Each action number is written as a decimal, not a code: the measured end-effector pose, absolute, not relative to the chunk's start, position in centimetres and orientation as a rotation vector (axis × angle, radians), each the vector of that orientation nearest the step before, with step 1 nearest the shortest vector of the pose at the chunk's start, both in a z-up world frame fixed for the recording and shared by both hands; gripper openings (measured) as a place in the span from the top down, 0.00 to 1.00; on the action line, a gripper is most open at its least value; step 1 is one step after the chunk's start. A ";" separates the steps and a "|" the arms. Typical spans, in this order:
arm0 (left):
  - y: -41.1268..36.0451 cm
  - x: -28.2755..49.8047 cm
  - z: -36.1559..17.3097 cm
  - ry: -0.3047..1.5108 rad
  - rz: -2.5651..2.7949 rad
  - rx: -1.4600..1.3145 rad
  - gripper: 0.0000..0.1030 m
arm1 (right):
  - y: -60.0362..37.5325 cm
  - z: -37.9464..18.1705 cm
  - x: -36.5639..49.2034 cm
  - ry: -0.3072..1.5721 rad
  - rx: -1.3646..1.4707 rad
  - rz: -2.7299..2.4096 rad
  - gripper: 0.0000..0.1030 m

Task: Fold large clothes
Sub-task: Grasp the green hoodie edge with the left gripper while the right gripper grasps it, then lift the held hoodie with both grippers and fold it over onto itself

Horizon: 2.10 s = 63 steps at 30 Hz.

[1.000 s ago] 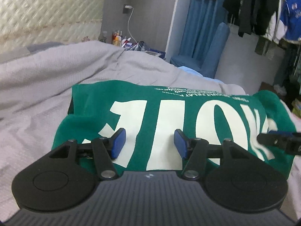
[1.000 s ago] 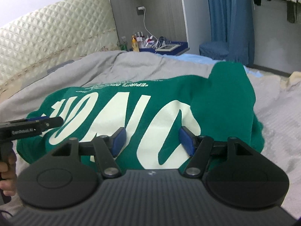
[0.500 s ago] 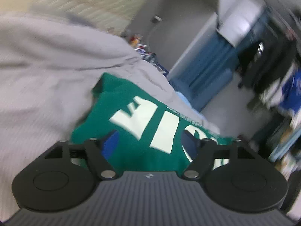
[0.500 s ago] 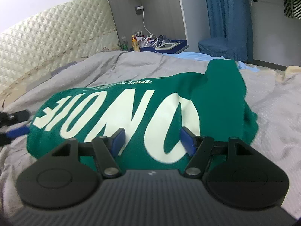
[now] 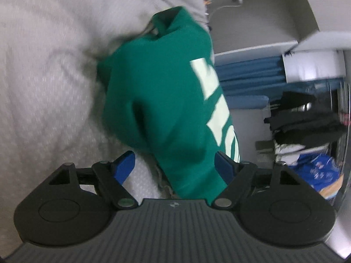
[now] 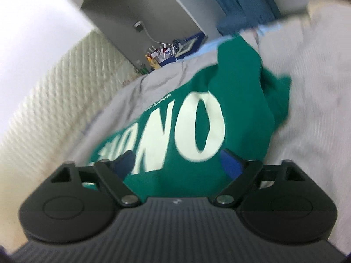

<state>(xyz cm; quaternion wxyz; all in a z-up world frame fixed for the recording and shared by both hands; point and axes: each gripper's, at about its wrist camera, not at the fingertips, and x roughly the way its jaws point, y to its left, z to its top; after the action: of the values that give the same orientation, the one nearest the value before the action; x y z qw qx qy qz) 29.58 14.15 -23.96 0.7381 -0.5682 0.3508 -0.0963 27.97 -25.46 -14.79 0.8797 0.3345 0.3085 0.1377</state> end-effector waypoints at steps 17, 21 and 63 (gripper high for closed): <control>16.0 35.9 -25.2 0.618 -0.231 -1.298 0.19 | -28.5 -22.5 31.5 0.709 1.205 0.160 0.00; 16.1 37.1 -25.0 0.573 -0.273 -1.297 0.19 | -28.8 -23.4 33.4 0.727 1.205 0.145 0.00; 17.1 39.1 -27.6 0.568 -0.270 -1.458 0.18 | -28.7 -19.8 36.9 0.743 1.075 0.246 0.00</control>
<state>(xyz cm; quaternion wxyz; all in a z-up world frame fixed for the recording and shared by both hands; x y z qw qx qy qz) 39.13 17.09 -27.62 0.7010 -0.6549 0.2551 -0.1210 36.87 -28.70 -19.81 0.7870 0.4986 0.3450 0.1142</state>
